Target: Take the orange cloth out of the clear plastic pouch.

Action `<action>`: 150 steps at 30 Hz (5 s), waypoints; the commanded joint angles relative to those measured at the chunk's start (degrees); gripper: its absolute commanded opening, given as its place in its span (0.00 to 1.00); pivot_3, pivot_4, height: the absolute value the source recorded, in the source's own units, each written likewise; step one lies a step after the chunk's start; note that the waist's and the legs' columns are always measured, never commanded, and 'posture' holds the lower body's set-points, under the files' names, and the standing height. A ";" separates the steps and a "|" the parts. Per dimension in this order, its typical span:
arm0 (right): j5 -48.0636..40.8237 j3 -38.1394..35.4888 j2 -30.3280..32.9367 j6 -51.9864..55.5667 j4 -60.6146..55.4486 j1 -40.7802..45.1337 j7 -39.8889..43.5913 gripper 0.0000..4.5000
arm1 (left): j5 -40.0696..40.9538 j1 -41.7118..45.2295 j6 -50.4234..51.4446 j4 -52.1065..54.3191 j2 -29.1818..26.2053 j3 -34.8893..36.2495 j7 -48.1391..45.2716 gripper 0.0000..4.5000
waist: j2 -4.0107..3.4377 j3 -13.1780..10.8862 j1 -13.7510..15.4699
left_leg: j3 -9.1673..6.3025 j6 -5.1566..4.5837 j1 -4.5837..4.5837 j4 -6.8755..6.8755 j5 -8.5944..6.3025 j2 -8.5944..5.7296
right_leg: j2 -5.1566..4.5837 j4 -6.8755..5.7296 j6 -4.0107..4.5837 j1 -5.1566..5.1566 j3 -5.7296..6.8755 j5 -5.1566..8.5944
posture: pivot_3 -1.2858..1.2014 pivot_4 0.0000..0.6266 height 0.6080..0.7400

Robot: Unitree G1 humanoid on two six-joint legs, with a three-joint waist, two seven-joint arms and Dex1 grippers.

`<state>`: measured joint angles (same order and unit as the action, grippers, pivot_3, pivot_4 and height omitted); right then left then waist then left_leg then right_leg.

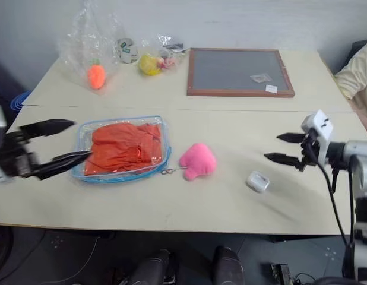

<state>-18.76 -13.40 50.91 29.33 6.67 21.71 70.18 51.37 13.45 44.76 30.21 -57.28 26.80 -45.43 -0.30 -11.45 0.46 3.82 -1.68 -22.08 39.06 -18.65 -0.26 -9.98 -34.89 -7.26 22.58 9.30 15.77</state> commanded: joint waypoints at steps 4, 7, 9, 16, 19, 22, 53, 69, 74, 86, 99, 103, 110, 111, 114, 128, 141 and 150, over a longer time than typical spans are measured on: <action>-4.35 -4.16 -3.75 6.01 -18.02 -12.30 -9.79 0.98 | -6.03 15.20 -2.27 1.46 4.77 -22.81 -3.39 1.00 | 0.08 0.04 0.30 | 0.17 0.06 0.09 0.01 -0.04 0.03 | 0.19 0.01 0.00 -0.01 -0.10 0.00 | 0.52 0.24 1.00; -3.56 -3.36 -5.08 5.08 -19.42 -15.40 -12.58 0.98 | -7.97 18.24 -3.35 0.73 6.89 -27.54 -5.54 1.00 | 0.08 0.04 0.60 | 0.26 0.10 0.12 0.02 -0.05 0.03 | 0.33 0.06 0.01 0.00 -0.16 -0.01 | 0.52 0.24 1.00; -2.90 -2.39 -5.56 4.14 -19.29 -16.49 -13.82 0.98 | -9.32 19.62 -3.98 0.33 7.93 -29.73 -6.69 1.00 | 0.08 0.04 0.79 | 0.30 0.09 0.13 0.02 -0.05 0.03 | 0.35 0.05 0.01 0.00 -0.20 -0.01 | 0.52 0.24 1.00; 2.28 4.32 -6.08 -2.98 -14.79 -18.37 -15.43 0.98 | -13.07 23.67 -5.36 -2.17 11.11 -32.76 -8.42 1.00 | 0.17 0.09 0.99 | 0.29 0.09 0.15 0.06 -0.06 0.04 | 0.36 0.09 0.02 -0.03 -0.20 -0.02 | 0.52 0.24 1.00; 2.56 5.23 -6.33 -4.03 -13.40 -18.04 -15.76 0.98 | -14.25 23.91 -5.68 -2.59 11.59 -32.74 -8.83 1.00 | 0.26 0.14 0.90 | 0.27 0.09 0.22 0.06 -0.06 0.07 | 0.41 0.09 0.02 -0.10 -0.18 -0.02 | 0.52 0.24 1.00; 1.33 4.55 -6.63 -3.87 -13.17 -17.80 -15.89 0.85 | -14.62 24.11 -5.76 -2.96 12.12 -32.21 -8.48 1.00 | 0.27 0.14 0.94 | 0.27 0.09 0.32 0.06 -0.06 0.16 | 0.41 0.09 0.03 -0.19 -0.19 -0.02 | 0.52 0.24 1.00; 5.23 -9.86 1.16 -11.09 33.15 2.35 -35.45 0.99 | -17.90 25.58 -6.76 -3.50 17.82 -33.12 -8.65 1.00 | 0.29 0.13 0.77 | 0.30 0.06 0.35 0.06 -0.06 0.33 | 0.41 0.16 0.03 -0.26 -0.21 -0.05 | 0.52 0.24 1.00; -21.80 7.32 2.28 9.63 -19.79 15.46 0.05 0.99 | -38.52 -3.96 -13.02 -0.73 -6.85 -14.75 -2.98 1.00 | 0.09 -0.02 -0.42 | 0.30 0.18 0.30 -0.01 -0.22 0.56 | 0.64 0.27 0.11 -0.10 -0.26 0.00 | 0.52 0.24 1.00; -22.57 12.05 -2.00 9.48 -22.35 19.52 1.17 0.99 | -43.78 -20.07 -19.68 -1.88 -8.65 -2.86 -7.03 1.00 | 0.15 -0.01 0.69 | 0.25 0.05 -0.05 0.11 -0.32 0.45 | 0.48 0.31 0.08 0.15 -0.23 -0.02 | 0.52 0.24 1.00; -21.37 13.71 -3.88 7.37 -19.48 21.31 4.27 0.99 | -52.91 -17.13 -28.61 -9.84 -5.89 -13.09 -2.83 1.00 | 0.16 -0.01 0.60 | 0.33 0.04 -0.10 0.07 -0.33 0.43 | 0.50 0.25 0.08 0.25 -0.24 -0.02 | 0.52 0.24 1.00; -20.93 13.30 -3.95 6.53 -19.51 21.01 4.13 1.00 | -54.66 -16.62 -28.06 -13.06 -5.72 -13.29 -2.82 0.21 | 0.15 -0.01 0.13 | 0.36 0.04 -0.10 0.06 -0.33 0.48 | 0.53 0.24 0.08 0.28 -0.26 -0.02 | 0.52 0.24 1.00; -20.96 12.89 -3.09 6.62 -19.64 20.43 4.20 1.00 | -54.02 -15.37 -30.26 -13.44 -5.66 -14.36 -3.89 0.01 | 0.15 -0.01 0.15 | 0.36 0.04 -0.10 0.06 -0.33 0.48 | 0.52 0.23 0.08 0.28 -0.26 -0.02 | 0.52 0.24 1.00; -21.27 10.99 0.23 7.43 -20.14 17.84 4.51 1.00 | -54.08 -9.62 -36.14 -10.51 -3.33 -20.50 -5.09 0.01 | 0.16 -0.01 0.98 | 0.37 0.04 -0.10 0.07 -0.33 0.46 | 0.51 0.23 0.08 0.28 -0.27 -0.02 | 0.52 0.24 1.00; -21.50 10.65 0.80 7.64 -20.21 17.45 4.54 1.00 | -54.12 -8.33 -37.07 -10.02 -2.62 -21.78 -5.33 0.01 | 0.16 -0.01 1.02 | 0.36 0.04 -0.11 0.08 -0.33 0.45 | 0.51 0.24 0.08 0.27 -0.25 -0.02 | 0.52 0.24 1.00; -21.33 9.36 3.01 7.66 -20.23 15.55 5.14 1.00 | -55.18 -3.08 -40.00 -9.42 -0.06 -26.78 -5.86 0.01 | 0.18 0.00 1.09 | 0.37 0.04 -0.11 0.10 -0.33 0.43 | 0.49 0.22 0.07 0.27 -0.25 -0.02 | 0.52 0.24 1.00; -22.31 -3.35 13.95 11.10 -25.34 -1.64 4.98 1.00 | -68.02 19.90 -46.36 -19.80 17.00 -48.86 -7.95 0.01 | 0.25 0.02 0.89 | 0.86 0.01 -0.10 0.16 -0.31 0.24 | 0.53 0.19 0.06 0.22 -0.24 -0.03 | 0.52 0.24 1.00; -22.10 -5.24 12.79 11.89 -29.25 -5.76 -3.73 1.00 | -77.14 16.20 -21.57 -9.38 20.69 -48.79 -7.37 0.01 | 0.25 0.02 1.09 | 0.52 -0.01 -0.08 0.22 -0.30 0.43 | 0.52 0.19 0.05 0.15 -0.24 -0.04 | 0.52 0.24 1.00; -20.72 -3.65 13.94 12.89 -30.18 -6.98 -6.32 1.00 | -74.73 13.77 -11.63 -3.82 22.79 -45.72 -7.36 0.44 | 0.25 0.02 1.10 | 0.30 -0.01 -0.09 0.25 -0.30 0.43 | 0.52 0.18 0.05 0.11 -0.22 -0.04 | 0.52 0.24 1.00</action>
<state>-40.08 -16.23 63.70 41.94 -22.18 15.01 64.40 -24.25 27.53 31.58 23.19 -34.34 -20.92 -52.77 -0.05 -11.43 1.56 4.11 -1.69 -22.17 39.32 -18.95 0.17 -9.46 -34.70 -7.21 22.69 9.09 15.73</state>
